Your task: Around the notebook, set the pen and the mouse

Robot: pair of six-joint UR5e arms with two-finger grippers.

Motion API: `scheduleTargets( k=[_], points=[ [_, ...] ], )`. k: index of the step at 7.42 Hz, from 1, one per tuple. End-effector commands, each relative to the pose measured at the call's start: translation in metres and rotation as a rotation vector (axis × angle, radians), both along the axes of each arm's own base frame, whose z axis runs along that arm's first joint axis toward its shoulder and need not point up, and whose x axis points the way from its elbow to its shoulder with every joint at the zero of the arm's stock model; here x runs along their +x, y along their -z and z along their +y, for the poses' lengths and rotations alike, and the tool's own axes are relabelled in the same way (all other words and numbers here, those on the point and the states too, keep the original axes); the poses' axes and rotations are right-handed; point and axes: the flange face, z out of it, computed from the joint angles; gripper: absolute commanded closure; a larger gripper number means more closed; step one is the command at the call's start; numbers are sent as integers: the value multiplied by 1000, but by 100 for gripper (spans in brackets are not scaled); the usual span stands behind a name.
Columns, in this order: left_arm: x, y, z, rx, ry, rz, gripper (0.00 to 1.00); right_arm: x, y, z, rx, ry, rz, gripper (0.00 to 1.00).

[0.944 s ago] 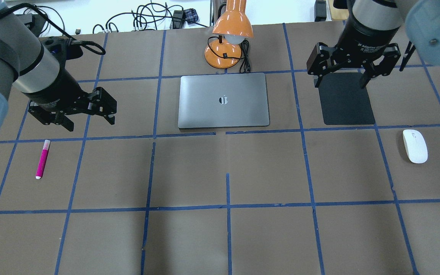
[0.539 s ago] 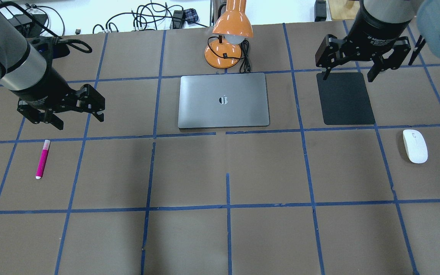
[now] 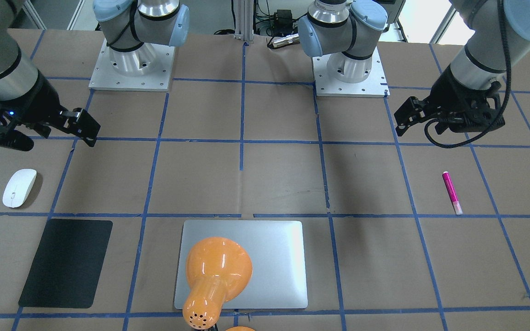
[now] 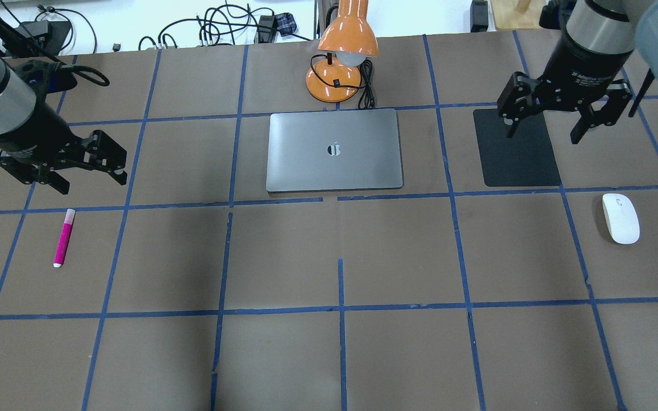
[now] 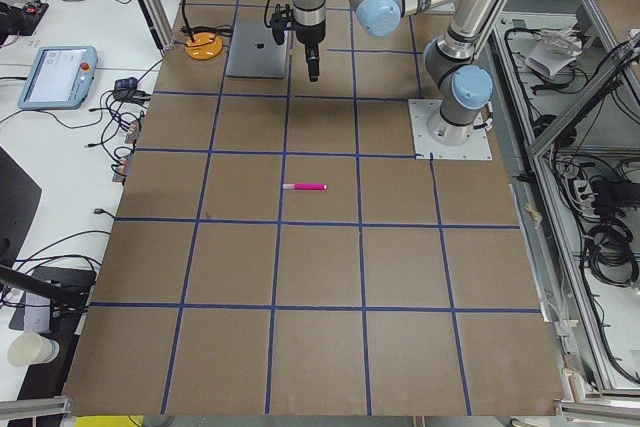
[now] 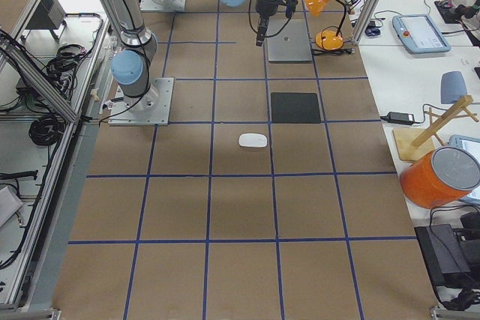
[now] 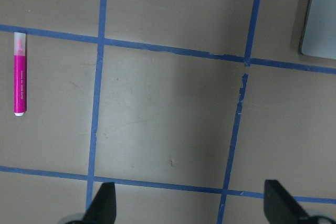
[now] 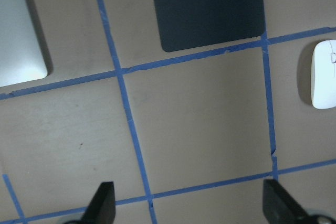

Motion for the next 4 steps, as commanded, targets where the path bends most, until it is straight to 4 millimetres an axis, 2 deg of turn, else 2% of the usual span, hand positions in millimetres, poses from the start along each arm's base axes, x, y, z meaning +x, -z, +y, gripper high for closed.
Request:
scheduleTargets(
  k=[1,2,3,4],
  points=[
    [74,18,1,30,-57,21,0,-80,72,-7,27,-11,0,0],
    [105,20,2,31,-88,24,0,-106,109,-8,-7,-82,47,0],
    [127,36,1,32,-134,35,0,-148,145,-5,-26,-125,93,0],
    [135,57,-13,-17,-77,12,0,-172,159,3,-26,-145,91,0]
  ],
)
